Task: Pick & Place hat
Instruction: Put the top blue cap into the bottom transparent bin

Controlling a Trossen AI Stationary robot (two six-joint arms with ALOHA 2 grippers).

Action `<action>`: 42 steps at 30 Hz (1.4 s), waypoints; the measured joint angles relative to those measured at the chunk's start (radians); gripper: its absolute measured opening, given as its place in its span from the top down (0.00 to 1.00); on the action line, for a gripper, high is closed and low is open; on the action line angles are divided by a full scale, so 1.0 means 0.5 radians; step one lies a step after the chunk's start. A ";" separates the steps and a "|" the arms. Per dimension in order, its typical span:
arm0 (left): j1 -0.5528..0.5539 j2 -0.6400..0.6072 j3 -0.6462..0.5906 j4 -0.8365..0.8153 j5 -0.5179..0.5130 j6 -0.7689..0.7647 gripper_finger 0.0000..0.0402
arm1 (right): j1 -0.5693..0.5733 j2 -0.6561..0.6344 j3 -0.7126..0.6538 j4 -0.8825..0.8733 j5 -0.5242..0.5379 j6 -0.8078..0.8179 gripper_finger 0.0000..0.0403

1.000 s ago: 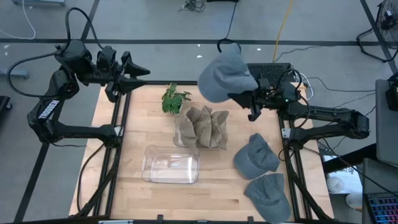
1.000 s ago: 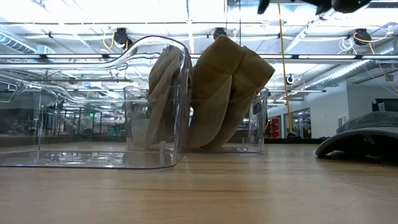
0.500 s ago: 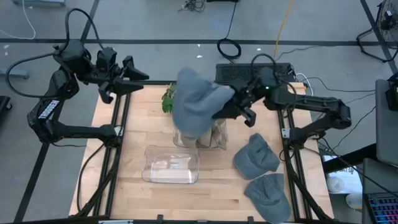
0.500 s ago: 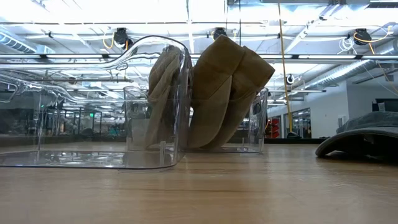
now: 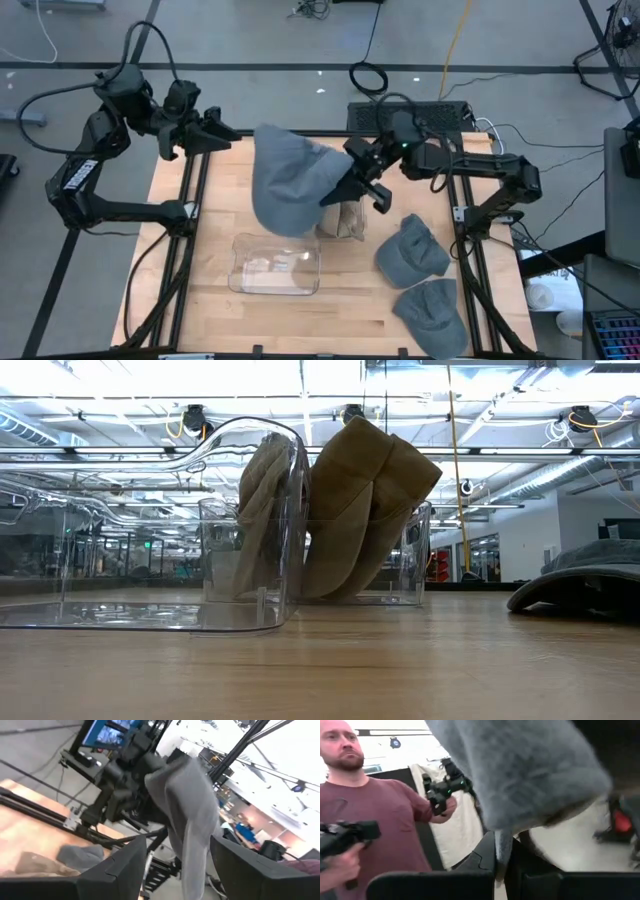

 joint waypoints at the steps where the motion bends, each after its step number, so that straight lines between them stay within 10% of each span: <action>1: -0.001 0.004 0.000 0.006 0.008 -0.017 0.43 | -0.002 0.001 0.029 0.001 0.009 -0.040 1.00; 20: 0.000 0.221 0.002 0.216 0.263 -0.505 0.43 | 0.046 0.162 0.174 -0.015 -0.627 0.510 1.00; 42: -0.405 0.690 0.000 0.649 0.583 -0.940 0.43 | 0.175 0.187 0.173 -0.014 -0.630 0.454 1.00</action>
